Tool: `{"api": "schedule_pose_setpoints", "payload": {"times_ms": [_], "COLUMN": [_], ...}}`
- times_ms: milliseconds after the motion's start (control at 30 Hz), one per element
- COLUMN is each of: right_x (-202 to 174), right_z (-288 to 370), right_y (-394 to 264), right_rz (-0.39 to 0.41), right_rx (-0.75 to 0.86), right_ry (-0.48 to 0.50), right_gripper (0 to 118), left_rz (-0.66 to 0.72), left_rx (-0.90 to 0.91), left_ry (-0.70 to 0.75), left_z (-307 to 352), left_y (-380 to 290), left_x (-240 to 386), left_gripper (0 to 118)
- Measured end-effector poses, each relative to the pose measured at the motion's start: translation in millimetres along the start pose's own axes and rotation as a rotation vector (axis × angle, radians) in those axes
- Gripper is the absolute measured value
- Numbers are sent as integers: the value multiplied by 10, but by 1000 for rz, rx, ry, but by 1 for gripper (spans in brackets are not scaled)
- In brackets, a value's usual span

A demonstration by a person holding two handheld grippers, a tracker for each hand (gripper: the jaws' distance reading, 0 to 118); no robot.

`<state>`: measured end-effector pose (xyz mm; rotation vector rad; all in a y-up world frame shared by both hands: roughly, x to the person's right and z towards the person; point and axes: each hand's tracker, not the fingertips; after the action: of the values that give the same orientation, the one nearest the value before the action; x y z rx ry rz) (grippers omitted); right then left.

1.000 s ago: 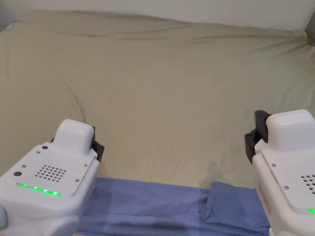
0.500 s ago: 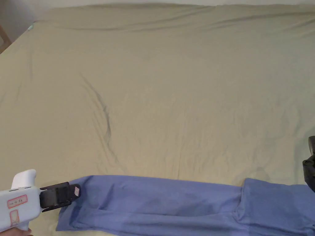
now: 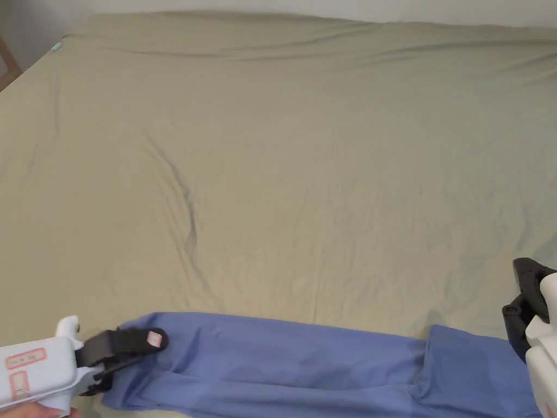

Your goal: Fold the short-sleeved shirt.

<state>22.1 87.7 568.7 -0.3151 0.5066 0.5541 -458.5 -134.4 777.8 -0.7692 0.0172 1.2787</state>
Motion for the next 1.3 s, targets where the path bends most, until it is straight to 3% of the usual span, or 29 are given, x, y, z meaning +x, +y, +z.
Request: {"api": "schedule_pose_setpoints", "payload": {"times_ms": [33, 67, 100, 133, 267, 400, 667, 1033, 1167, 1300], "right_x": [-5, -7, -5, -2, 24, 42, 105, 112, 112, 110], "right_z": [0, 12, 32, 47, 84, 100, 93, 76, 61, 65], "right_y": [15, 28, 42, 53, 97, 112, 78, 61, 65, 78], "right_rz": [1, 0, -1, -3, -2, 1, 8, -2, -5, -15], "right_rx": [1, 3, 5, 9, 17, 18, 10, 9, 10, 16], "right_ry": [3, 6, 9, 10, 6, -1, -17, -12, -10, -6], "right_gripper": [2, 2, 2, 2, 2, 2, 2, 2, 2, 2], "left_rz": [-50, -85, -28, 61, -137, -198, -233, -246, -392, -421], "left_rx": [-6, 24, 22, 21, 29, 84, 150, 338, 261, 221], "left_ry": [100, 162, 84, 6, 157, 216, 253, 430, 472, 479], "left_z": [-79, -82, -98, -13, 29, 62, 340, 937, 868, 690], "left_y": [-35, -27, -13, 25, -3, -16, 123, 330, 158, 36], "left_x": [20, 7, -42, -107, 137, 287, 377, 563, 975, 1370], "left_gripper": [49, 18, 11, 11, 10, 10, 8, 7, 7, 7]}}
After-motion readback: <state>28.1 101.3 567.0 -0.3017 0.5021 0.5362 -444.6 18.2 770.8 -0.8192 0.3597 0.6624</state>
